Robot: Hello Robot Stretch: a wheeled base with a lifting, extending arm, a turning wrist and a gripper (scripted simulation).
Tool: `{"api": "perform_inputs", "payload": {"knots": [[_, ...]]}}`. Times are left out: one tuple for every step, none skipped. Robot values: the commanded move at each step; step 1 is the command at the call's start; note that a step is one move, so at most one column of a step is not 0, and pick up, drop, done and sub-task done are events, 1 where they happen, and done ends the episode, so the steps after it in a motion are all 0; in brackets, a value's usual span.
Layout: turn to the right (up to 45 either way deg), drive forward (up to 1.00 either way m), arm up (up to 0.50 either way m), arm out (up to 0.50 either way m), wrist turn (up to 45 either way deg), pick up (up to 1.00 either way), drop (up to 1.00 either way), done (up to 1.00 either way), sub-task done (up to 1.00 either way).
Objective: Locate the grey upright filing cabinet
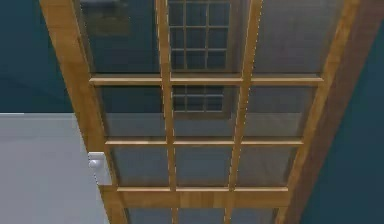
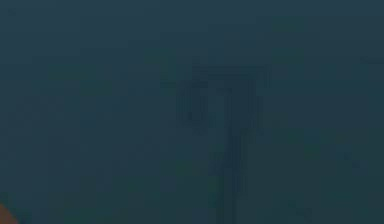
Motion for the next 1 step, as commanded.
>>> {"api": "perform_inputs", "payload": {"knots": [[-45.0, 0.00, 0.00, 0.00, 0.0, 0.00, 0.00, 0.00, 0.00]]}}
